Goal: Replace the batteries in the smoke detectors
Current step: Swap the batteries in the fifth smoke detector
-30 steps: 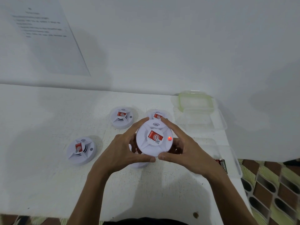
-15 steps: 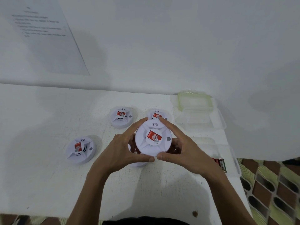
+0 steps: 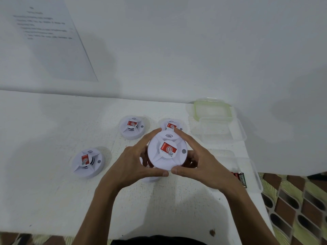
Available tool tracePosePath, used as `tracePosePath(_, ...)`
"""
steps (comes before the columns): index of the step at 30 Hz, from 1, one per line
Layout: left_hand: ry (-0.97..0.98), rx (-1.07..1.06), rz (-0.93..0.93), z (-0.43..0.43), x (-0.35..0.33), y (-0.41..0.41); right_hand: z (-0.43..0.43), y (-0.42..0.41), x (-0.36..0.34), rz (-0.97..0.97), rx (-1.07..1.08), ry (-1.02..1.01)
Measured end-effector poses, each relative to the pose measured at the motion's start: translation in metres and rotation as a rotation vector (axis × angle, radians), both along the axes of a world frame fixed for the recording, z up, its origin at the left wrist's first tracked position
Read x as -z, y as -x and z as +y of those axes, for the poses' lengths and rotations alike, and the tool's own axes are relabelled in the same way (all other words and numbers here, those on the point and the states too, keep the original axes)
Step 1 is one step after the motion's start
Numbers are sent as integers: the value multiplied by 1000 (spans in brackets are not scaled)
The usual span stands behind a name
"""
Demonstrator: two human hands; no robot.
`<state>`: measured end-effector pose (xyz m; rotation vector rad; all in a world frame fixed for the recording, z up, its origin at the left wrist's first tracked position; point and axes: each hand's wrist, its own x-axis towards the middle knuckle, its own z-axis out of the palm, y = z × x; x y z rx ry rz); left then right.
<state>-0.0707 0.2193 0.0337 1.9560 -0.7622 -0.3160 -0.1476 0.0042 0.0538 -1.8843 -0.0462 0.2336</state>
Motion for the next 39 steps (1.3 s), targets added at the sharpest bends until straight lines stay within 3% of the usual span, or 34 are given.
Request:
tracePosePath(19, -9, -99, 24, 25, 9, -12, 28, -20, -5, -11, -10, 179)
tracePosePath(29, -55, -248, -64, 107, 8, -58, 108, -95, 7, -213, -23, 315)
tracePosePath(39, -242, -429, -29, 189, 39, -133, 203, -196, 58, -235, -43, 430)
